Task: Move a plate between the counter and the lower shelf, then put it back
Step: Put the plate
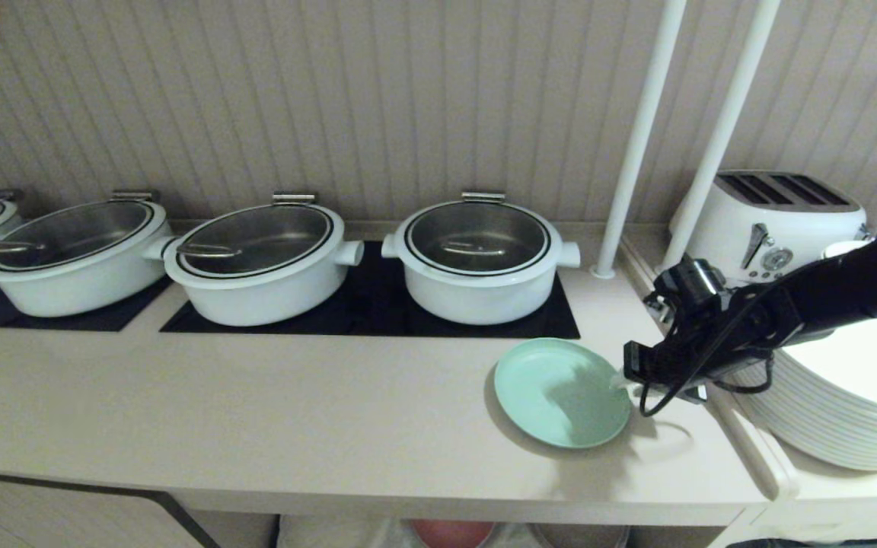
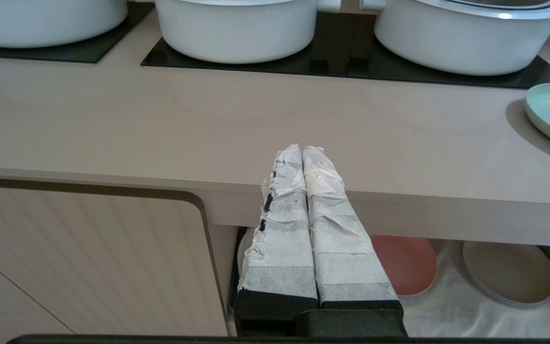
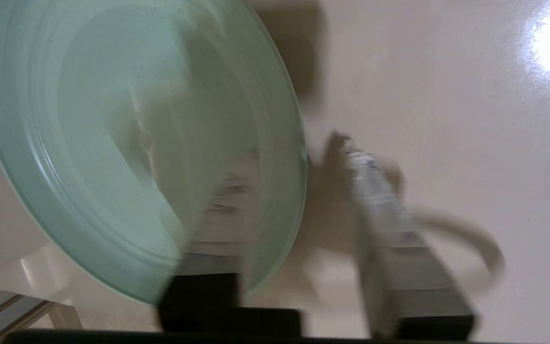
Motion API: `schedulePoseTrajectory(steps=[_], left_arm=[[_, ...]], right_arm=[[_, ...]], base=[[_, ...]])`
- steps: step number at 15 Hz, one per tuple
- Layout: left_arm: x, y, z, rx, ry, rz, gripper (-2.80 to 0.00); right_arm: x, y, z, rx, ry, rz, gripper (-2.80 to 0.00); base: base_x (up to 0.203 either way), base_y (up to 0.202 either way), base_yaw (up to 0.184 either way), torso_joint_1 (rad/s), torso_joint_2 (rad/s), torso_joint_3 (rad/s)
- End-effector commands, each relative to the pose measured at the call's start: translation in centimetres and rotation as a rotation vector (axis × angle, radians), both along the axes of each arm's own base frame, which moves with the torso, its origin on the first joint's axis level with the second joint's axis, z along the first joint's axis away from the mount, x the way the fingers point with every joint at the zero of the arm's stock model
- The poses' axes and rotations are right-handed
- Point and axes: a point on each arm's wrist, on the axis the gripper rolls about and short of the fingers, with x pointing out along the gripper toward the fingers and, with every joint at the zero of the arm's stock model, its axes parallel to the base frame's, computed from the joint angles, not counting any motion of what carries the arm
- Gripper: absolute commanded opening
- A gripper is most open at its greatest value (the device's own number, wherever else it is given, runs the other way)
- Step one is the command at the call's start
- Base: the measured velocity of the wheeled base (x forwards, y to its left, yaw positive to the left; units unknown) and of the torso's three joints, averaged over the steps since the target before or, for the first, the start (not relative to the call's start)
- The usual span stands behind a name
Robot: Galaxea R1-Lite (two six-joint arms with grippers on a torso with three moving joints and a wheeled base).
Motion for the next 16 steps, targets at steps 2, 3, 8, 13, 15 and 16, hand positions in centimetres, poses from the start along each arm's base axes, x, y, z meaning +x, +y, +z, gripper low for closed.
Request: schedulePoseTrajectory(steps=[2,3,8,13,15,16], left_arm=[[0.0,0.0,0.0,-0.001,-0.001,0.0,-2.8],[0.0,0.0,0.0,-0.001,-0.001,0.0,-2.8],[0.0,0.0,0.0,-0.001,-0.001,0.0,-2.8],[0.0,0.0,0.0,-0.001,-0.001,0.0,-2.8],[0.0,0.0,0.0,-0.001,-0.001,0.0,-2.8],[0.0,0.0,0.0,-0.001,-0.001,0.0,-2.8]], right_arm=[[-0.2,0.0,-0.3,0.001,0.015,-0.003,0.0],[-0.2,-0.1,-0.1,0.002,0.013,-0.004,0.0],[-1.4,-0.3,2.8,0.016,-0.053,-0.005,0.0],[-5.0,-0.8,6.6,0.017,-0.138,0.008,0.0],[-7.0,-1.2,7.8,-0.005,-0.17,0.028,0.0],[-8.0,-1.4,8.3,-0.023,-0.186,0.024,0.0]], base=[[0.0,0.0,0.0,0.0,0.0,0.0],[0.0,0.0,0.0,0.0,0.0,0.0],[0.0,0.0,0.0,0.0,0.0,0.0],[0.0,0.0,0.0,0.0,0.0,0.0],[0.0,0.0,0.0,0.0,0.0,0.0],[0.0,0.0,0.0,0.0,0.0,0.0]])
